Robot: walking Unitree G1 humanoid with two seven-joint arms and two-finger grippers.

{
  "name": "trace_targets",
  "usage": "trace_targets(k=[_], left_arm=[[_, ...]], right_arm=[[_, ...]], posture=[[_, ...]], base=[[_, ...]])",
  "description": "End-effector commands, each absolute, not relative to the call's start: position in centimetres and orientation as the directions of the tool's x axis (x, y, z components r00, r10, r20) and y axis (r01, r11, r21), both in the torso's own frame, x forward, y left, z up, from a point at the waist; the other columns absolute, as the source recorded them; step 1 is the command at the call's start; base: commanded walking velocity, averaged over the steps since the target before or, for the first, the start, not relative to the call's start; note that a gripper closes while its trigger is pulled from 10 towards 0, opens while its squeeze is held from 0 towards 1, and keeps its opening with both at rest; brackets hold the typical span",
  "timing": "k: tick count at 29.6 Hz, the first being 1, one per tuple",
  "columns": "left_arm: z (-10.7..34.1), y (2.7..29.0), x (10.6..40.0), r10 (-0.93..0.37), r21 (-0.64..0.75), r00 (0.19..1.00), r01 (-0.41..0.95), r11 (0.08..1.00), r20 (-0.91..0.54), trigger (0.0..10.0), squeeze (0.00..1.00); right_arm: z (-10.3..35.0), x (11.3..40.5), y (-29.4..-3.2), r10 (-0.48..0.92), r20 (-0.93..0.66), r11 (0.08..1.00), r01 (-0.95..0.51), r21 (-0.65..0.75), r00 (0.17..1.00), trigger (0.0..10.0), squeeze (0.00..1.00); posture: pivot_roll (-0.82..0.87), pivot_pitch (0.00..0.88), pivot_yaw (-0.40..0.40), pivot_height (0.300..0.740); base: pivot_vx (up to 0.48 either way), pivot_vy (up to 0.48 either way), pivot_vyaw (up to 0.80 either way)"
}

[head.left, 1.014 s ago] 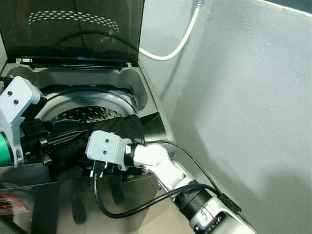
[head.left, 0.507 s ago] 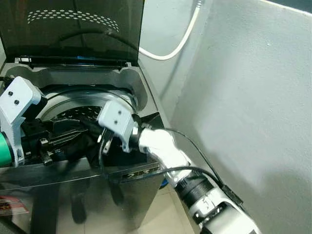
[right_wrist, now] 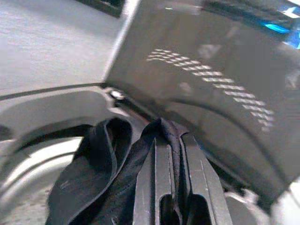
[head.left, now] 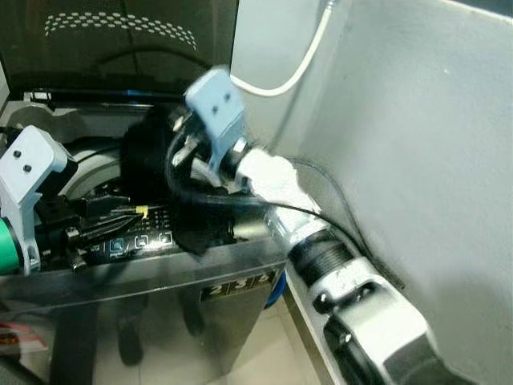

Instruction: Clothes washing

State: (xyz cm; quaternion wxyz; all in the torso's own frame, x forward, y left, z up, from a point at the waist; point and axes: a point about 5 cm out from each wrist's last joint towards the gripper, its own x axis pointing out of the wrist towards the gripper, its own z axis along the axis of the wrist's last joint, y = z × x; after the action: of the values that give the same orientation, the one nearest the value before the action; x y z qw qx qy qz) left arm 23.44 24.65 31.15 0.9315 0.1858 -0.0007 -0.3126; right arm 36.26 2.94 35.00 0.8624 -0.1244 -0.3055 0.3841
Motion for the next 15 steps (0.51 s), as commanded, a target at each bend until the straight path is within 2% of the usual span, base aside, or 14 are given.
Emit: trace_targets(k=[1, 5, 6, 12, 13, 14, 15], left_arm=[[31.1, 24.4, 23.2, -0.592, 0.359, 0.797, 0.591, 0.722, -0.12, 10.0, 0.0], [31.1, 24.4, 23.3, -0.592, 0.36, 0.797, 0.591, 0.722, -0.122, 10.0, 0.0], [31.1, 24.4, 23.3, -0.592, 0.36, 0.797, 0.591, 0.722, -0.122, 10.0, 0.0], [31.1, 24.4, 23.3, -0.592, 0.359, 0.796, 0.592, 0.722, -0.123, 10.0, 0.0], [31.1, 24.4, 23.3, -0.593, 0.359, 0.796, 0.592, 0.721, -0.123, 10.0, 0.0], [31.1, 24.4, 23.3, -0.593, 0.359, 0.796, 0.592, 0.721, -0.123, 10.0, 0.0], [31.2, 24.4, 23.3, -0.593, 0.359, 0.795, 0.593, 0.72, -0.123, 10.0, 0.0]], right_arm=[[33.7, 36.5, 3.2, 0.759, 0.38, 0.651, -0.61, -0.452, 0.529, 10.0, 0.0], [32.3, 36.6, 3.3, 0.778, 0.335, 0.627, -0.629, -0.459, 0.531, 10.0, 0.0], [32.0, 36.6, 3.4, 0.786, 0.325, 0.618, -0.642, -0.454, 0.526, 10.0, 1.0], [31.8, 36.7, 3.5, 0.788, 0.313, 0.615, -0.649, -0.447, 0.53, 10.0, 1.0], [31.9, 37.0, 3.2, 0.756, 0.325, 0.652, -0.61, -0.451, 0.568, 10.0, 1.0], [31.9, 37.0, 3.2, 0.756, 0.325, 0.652, -0.61, -0.451, 0.568, 10.0, 1.0], [32.2, 37.3, 2.9, 0.732, 0.328, 0.678, -0.589, -0.44, 0.597, 10.0, 0.0]], posture=[[0.07, 0.073, -0.127, 0.74], [0.07, 0.076, -0.128, 0.74], [0.07, 0.077, -0.126, 0.74], [0.07, 0.077, -0.126, 0.74], [0.07, 0.078, -0.123, 0.74], [0.07, 0.078, -0.123, 0.74], [0.07, 0.076, -0.12, 0.74]], base=[[0.0, 0.0, 0.0], [0.0, 0.0, 0.0], [0.0, 0.0, 0.0], [0.0, 0.0, 0.0], [0.0, 0.0, 0.0], [0.0, 0.0, 0.0], [0.0, 0.0, 0.0]])
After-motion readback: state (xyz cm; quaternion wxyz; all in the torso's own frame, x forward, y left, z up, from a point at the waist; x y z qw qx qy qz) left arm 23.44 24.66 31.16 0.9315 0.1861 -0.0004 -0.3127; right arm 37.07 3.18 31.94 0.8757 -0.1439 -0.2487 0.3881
